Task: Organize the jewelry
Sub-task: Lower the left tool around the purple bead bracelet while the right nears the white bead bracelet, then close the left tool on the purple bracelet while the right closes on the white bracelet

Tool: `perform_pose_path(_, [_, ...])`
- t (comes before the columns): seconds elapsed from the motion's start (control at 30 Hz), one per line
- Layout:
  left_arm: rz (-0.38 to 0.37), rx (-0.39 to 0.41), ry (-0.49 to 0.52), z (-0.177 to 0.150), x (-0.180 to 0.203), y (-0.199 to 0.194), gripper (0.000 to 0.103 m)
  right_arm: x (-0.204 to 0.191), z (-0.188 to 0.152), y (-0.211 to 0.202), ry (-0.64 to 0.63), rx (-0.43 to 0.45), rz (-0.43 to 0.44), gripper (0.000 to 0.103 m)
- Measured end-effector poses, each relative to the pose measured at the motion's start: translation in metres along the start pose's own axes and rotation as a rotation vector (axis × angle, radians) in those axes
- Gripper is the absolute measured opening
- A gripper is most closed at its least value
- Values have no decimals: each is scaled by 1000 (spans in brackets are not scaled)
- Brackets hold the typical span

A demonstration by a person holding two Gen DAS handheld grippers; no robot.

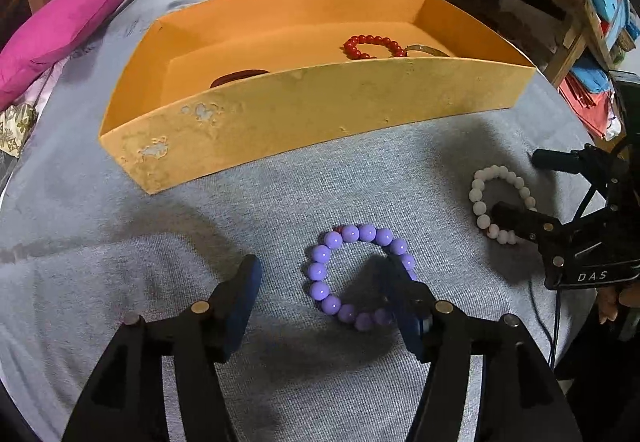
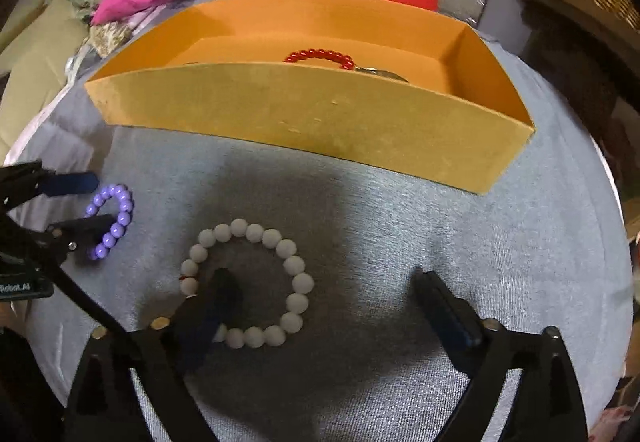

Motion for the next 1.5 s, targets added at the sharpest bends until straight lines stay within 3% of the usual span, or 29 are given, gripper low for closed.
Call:
perform_pose_path(0.07, [11,1,19,-1,2,1,66,1,0,2,3,3,-22,103])
perform_pose_path(0.2, [9,3,13,0,1,2,67,2,2,4,13,8,-16,103])
perform_pose_path(0.47, [42,10,-12,0,-1,6,82,2,4,5,33,20,-12,103])
perform_pose_path(0.6, [46,9,-21,0,-2,7,85,2,-3,1,63,65,-49,103])
perform_pose_path(0.8, [54,4,-40,-1,-3,8,90,7,4,6,62,-18,-7,103])
perform_pose_path(1.1, [85,-17,-54,1,0,14,101,2,2,4,48,5,-20,103])
perform_pose_path(1.33, [88,-19,-47,2,1,14,102,3,1,1,47,-4,-25,103])
perform_pose_path(1.5, [82,-20,-51,4,-1,14,102,3,0,-6,48,7,-28,92])
Point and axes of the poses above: each gripper's, at about its wrist camera, not at the fingertips, and y roughly the way its jaws point, x to its right, z to its top, the point moved 3 cm from there along y, roughly the way its jaws point, and after that the axes turned 11 degrees about -y, right-handed, at the moved point
